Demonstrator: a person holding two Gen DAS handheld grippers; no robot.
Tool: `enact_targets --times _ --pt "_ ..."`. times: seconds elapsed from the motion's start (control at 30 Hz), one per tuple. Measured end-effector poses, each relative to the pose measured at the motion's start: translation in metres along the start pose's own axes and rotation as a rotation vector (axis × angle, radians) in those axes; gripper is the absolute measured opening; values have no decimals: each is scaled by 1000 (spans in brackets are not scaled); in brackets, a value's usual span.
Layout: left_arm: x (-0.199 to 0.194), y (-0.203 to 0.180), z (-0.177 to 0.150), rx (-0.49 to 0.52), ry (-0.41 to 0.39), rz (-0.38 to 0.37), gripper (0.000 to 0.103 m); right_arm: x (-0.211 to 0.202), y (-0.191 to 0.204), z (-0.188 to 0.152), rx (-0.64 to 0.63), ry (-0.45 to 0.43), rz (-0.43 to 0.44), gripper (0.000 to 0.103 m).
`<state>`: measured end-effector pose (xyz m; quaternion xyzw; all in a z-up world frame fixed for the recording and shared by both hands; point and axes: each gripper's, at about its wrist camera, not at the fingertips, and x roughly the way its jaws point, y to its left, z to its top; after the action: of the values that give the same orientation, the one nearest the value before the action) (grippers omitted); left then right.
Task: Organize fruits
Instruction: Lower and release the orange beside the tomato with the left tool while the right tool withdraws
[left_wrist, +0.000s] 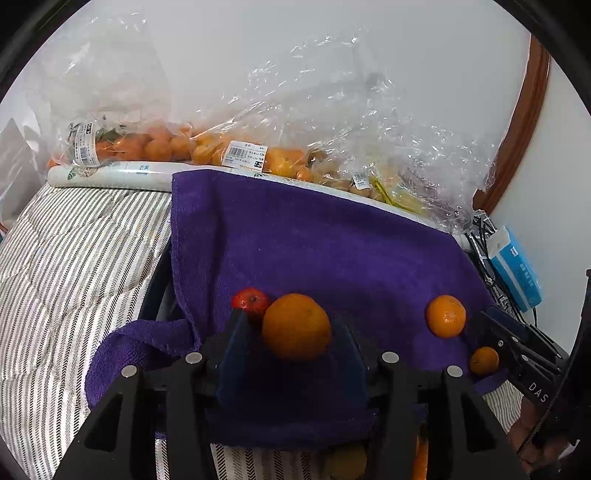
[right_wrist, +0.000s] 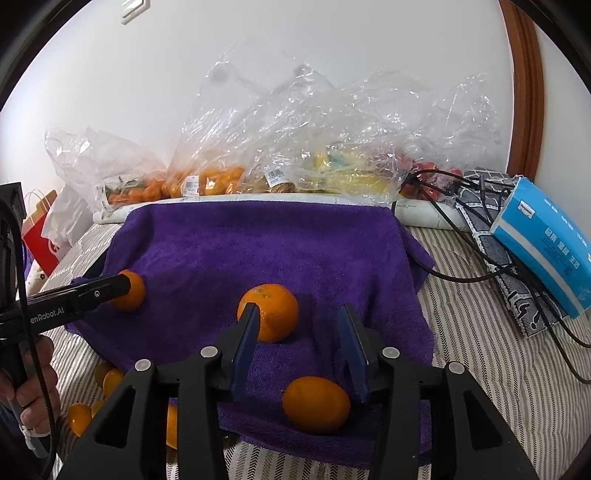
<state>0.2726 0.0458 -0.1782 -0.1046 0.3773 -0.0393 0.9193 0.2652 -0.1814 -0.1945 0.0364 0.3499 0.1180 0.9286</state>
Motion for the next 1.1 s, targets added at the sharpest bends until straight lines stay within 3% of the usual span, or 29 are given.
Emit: enact_targets --times 0.27,1.1 --pt "-2 0 0 -2 -7 0 49 -2 1 0 -3 -19 -4 51" --pt "-12 -8 -2 19 -36 -13 52 -19 4 2 8 -55 57 51"
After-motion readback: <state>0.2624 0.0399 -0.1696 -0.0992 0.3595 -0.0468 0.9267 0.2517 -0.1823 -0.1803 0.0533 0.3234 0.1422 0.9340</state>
